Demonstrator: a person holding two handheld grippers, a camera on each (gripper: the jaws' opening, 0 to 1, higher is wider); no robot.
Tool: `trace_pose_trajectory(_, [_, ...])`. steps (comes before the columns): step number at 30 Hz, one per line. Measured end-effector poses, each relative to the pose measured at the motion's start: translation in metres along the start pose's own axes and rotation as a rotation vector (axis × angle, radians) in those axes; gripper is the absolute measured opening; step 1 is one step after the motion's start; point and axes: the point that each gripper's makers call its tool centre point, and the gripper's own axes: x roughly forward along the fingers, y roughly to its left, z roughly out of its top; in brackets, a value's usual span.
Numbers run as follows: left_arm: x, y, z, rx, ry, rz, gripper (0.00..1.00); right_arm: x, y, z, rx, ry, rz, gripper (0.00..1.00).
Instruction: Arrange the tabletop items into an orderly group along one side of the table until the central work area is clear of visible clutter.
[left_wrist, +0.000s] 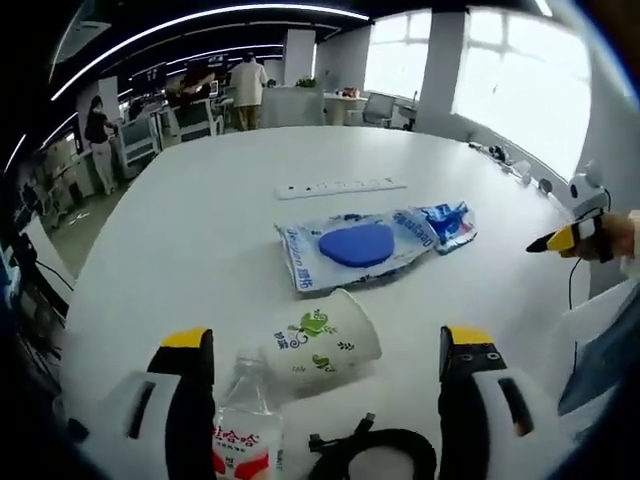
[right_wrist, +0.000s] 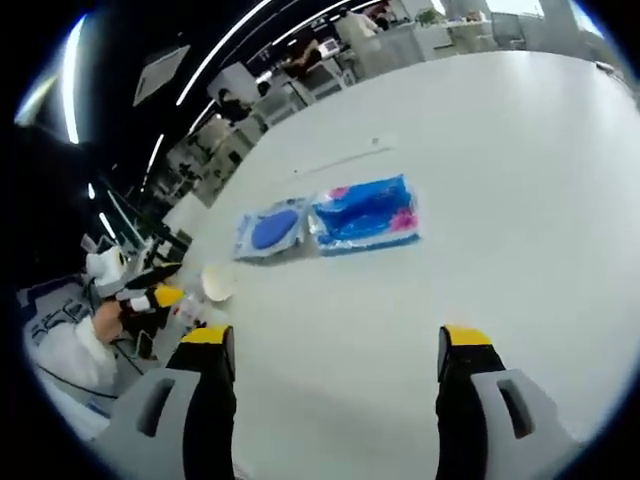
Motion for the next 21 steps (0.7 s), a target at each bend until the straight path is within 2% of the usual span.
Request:
trace_pose_trajectory(8, [-0.002,0.005,-0.006,0.107,0.043,-0.019,0.91,0.002,0.002,-0.006,0.024,0.004,0.008,0.81])
trace_pose_trajectory(13, [0.002,0.008,-0.013,0.259,0.106,-0.032,0.86,0.002,0.002,-0.010,0.037,0.007,0.010,0.81])
trace_pose_trajectory(18, [0.008,0.001,-0.014,0.428,0.145,-0.070,0.77,0.002,0.004,-0.012,0.060,0.003,0.014,0.80])
trace_pose_trajectory(21, [0.014,-0.003,-0.014,0.468,0.160,-0.085,0.73,0.001,0.003,-0.015,0.066,0.006,0.012,0.80])
